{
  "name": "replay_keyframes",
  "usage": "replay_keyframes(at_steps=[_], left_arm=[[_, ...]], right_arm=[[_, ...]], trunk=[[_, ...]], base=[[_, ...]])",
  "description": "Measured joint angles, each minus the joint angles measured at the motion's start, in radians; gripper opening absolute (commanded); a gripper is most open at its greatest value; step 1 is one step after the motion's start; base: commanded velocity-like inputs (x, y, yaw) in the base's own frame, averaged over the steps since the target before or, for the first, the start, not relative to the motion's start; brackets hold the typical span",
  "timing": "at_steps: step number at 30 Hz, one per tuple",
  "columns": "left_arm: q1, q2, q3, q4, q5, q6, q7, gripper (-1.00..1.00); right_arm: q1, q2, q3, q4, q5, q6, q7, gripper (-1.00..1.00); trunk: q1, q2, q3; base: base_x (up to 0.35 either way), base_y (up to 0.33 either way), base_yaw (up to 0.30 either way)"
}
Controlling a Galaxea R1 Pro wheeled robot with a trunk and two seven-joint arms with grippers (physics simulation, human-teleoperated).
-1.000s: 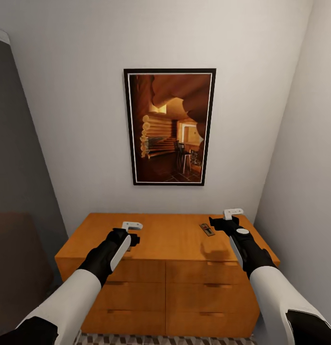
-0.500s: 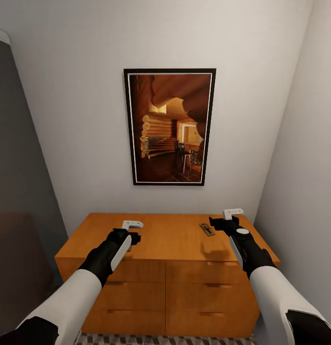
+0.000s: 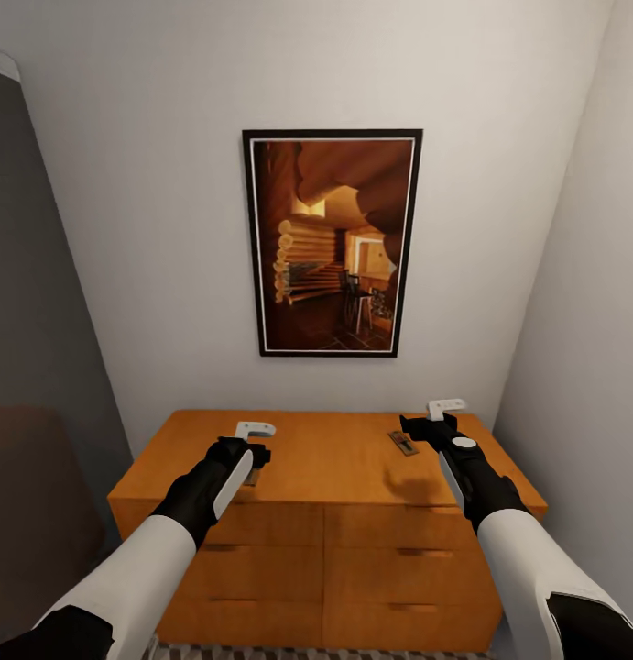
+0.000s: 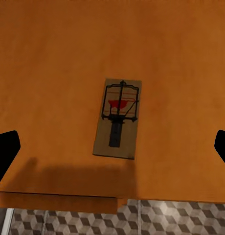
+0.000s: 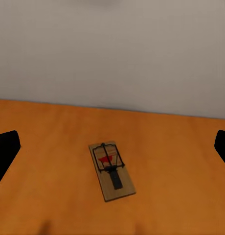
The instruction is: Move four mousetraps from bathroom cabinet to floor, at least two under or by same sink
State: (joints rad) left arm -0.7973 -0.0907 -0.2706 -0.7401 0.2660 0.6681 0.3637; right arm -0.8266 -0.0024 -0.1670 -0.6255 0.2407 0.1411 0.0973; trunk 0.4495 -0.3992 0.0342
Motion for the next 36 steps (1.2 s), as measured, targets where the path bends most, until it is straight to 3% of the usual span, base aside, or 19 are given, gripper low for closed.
replay_keyframes(at_steps=[36], left_arm=[[0.0,-0.007,-0.002,0.0,0.001,0.003,0.0,1.0]], right_arm=[[0.0,0.0,-0.002,0.0,-0.001,0.0,0.0,1.0]], trunk=[[0.0,0.0,0.0]], base=[[0.004,0.005,0.0]])
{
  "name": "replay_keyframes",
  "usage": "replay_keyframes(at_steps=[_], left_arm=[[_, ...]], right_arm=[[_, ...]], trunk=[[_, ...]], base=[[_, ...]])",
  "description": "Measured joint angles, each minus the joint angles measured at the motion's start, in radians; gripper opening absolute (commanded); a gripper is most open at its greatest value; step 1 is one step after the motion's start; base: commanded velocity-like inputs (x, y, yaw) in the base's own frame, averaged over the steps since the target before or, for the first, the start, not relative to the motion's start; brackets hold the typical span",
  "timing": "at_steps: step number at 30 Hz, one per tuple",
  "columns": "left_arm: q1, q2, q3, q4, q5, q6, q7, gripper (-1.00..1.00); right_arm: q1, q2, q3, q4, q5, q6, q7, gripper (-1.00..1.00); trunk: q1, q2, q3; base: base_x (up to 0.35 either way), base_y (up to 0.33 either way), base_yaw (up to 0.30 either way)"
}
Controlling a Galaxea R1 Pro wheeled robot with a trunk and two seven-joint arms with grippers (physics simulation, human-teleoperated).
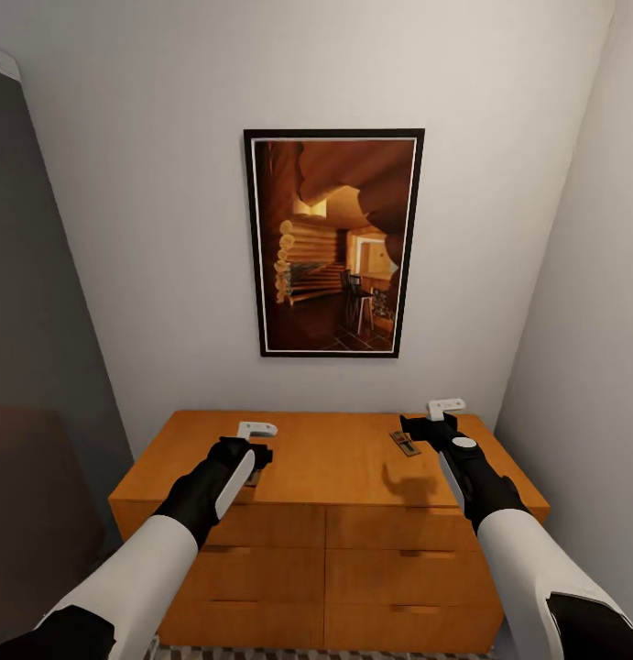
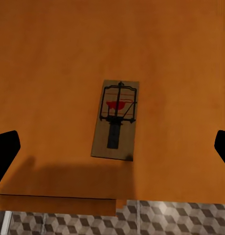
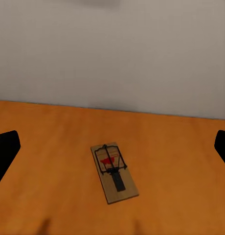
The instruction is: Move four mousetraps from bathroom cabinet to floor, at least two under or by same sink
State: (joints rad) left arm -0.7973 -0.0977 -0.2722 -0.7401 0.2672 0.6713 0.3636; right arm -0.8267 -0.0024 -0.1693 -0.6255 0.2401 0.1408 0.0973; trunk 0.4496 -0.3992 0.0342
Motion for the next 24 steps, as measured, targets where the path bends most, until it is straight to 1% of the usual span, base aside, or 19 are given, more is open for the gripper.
replay_keyframes(at_steps=[14,24], left_arm=[[0.0,0.0,0.001,0.0,-0.001,0.0,0.001,1.0],[0.0,0.0,0.001,0.0,-0.001,0.0,0.0,1.0]], right_arm=[[0.0,0.0,0.0,0.0,-0.001,0.0,0.0,1.0],[0.0,0.0,0.0,0.0,-0.001,0.0,0.0,1.0]], trunk=[[0.0,0.0,0.0],[0.0,0.0,0.0]], base=[[0.01,0.003,0.0],[0.068,0.065,0.0]])
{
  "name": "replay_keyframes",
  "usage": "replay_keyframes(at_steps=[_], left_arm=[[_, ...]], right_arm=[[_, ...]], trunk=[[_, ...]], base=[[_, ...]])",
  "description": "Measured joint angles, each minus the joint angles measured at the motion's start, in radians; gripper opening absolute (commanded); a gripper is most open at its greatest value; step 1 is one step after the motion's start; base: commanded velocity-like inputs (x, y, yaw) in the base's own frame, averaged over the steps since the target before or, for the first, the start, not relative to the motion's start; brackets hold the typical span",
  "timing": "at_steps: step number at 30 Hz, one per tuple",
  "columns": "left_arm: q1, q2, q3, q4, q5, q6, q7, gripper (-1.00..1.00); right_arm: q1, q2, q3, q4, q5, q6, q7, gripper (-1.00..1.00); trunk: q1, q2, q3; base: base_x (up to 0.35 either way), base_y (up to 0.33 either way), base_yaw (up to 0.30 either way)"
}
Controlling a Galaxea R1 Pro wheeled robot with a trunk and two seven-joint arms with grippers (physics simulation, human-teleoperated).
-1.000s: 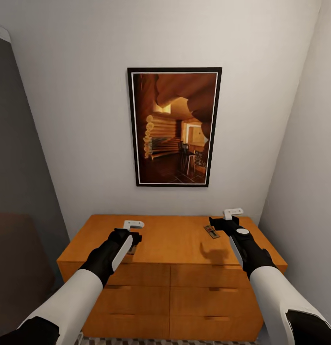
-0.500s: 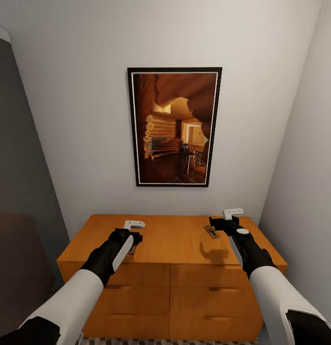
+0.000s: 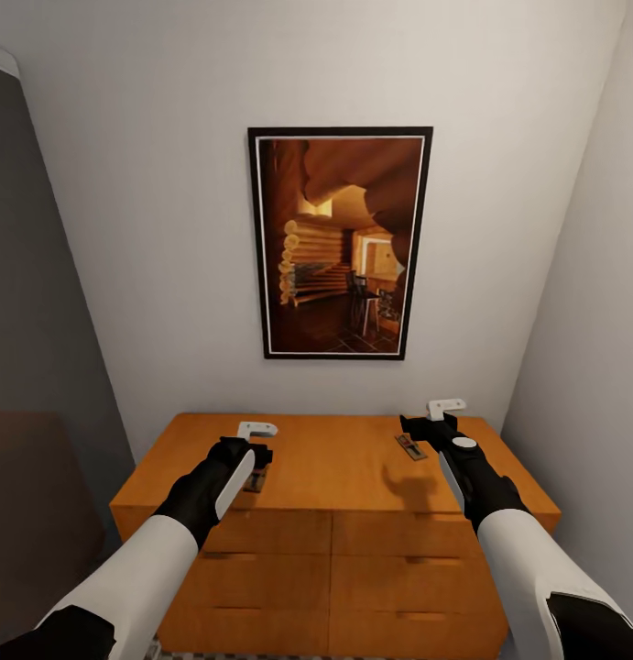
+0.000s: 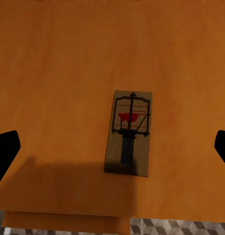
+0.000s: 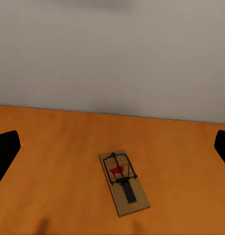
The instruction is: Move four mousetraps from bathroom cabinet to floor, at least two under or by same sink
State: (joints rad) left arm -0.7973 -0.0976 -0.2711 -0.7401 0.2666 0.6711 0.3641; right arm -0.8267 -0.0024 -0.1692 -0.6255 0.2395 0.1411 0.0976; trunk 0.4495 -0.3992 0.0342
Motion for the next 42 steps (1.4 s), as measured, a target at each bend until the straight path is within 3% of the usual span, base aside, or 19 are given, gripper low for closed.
replay_keyframes(at_steps=[28,42], left_arm=[[0.0,-0.003,-0.001,0.001,0.0,0.0,0.0,1.0],[0.0,-0.004,-0.001,0.001,-0.001,0.0,0.0,1.0]], right_arm=[[0.001,0.0,0.0,0.0,0.0,0.0,0.0,1.0],[0.0,0.0,0.0,0.0,-0.001,0.0,0.0,1.0]], trunk=[[0.0,0.0,0.0],[0.0,0.0,0.0]], base=[[0.004,0.003,0.0],[0.094,-0.096,0.0]])
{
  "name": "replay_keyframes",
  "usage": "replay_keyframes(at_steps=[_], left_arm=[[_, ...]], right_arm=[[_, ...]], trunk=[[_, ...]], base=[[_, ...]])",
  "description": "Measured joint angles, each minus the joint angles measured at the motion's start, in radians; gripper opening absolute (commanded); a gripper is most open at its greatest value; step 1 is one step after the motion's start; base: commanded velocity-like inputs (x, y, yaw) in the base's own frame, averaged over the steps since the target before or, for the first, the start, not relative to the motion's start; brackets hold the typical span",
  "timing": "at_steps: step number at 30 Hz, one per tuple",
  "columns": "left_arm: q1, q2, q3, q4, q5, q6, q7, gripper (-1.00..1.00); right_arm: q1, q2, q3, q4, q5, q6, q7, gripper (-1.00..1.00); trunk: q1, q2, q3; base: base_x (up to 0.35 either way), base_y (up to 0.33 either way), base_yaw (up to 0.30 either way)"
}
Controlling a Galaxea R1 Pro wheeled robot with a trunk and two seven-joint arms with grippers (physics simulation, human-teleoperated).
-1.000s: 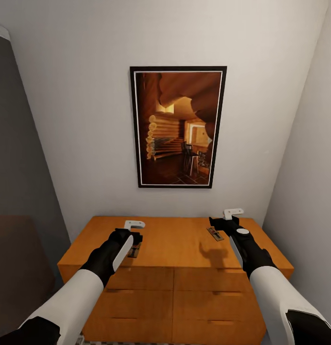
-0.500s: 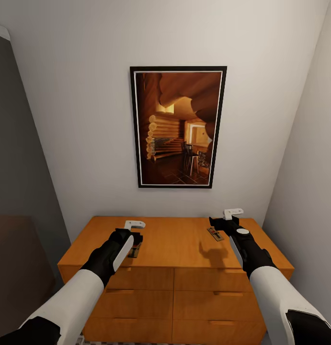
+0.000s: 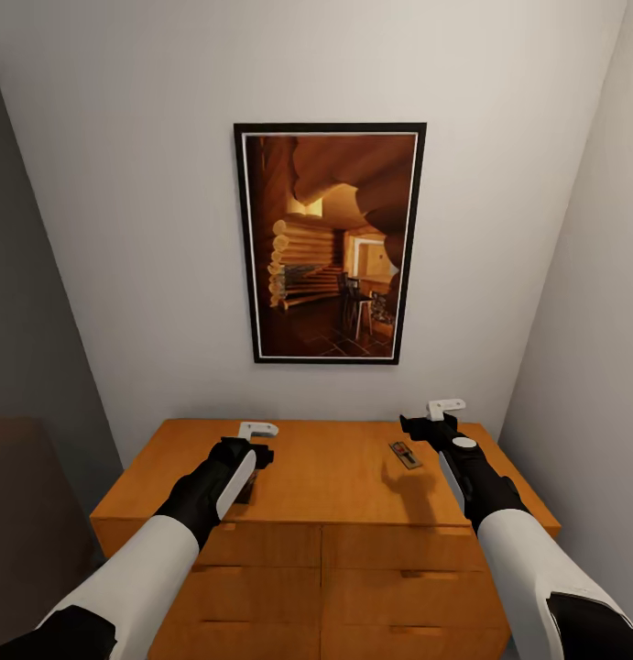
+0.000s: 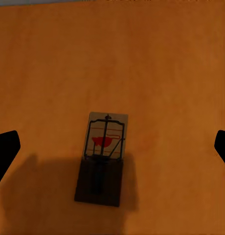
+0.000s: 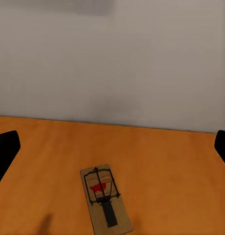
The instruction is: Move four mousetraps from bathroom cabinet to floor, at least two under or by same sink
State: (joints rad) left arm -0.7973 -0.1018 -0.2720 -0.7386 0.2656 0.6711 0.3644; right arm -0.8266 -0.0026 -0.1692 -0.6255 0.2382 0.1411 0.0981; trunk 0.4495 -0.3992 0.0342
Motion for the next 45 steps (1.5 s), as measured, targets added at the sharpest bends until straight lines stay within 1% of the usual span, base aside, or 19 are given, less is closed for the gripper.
replay_keyframes(at_steps=[14,25,45], left_arm=[[0.0,0.002,0.001,0.0,0.001,0.0,-0.001,1.0],[0.0,0.003,0.001,0.0,0.001,0.0,-0.001,1.0],[0.0,0.002,0.003,0.0,0.002,-0.001,-0.001,1.0]], right_arm=[[0.0,-0.001,0.0,0.0,0.0,0.0,0.0,1.0],[0.0,-0.001,0.0,0.0,0.0,0.0,0.0,1.0],[0.0,-0.001,0.0,0.0,0.001,0.0,0.0,1.0]], trunk=[[0.0,0.0,0.0],[0.0,0.0,0.0],[0.0,0.0,0.0]], base=[[0.006,-0.005,0.0],[0.0,0.082,0.0],[0.0,0.006,0.0]])
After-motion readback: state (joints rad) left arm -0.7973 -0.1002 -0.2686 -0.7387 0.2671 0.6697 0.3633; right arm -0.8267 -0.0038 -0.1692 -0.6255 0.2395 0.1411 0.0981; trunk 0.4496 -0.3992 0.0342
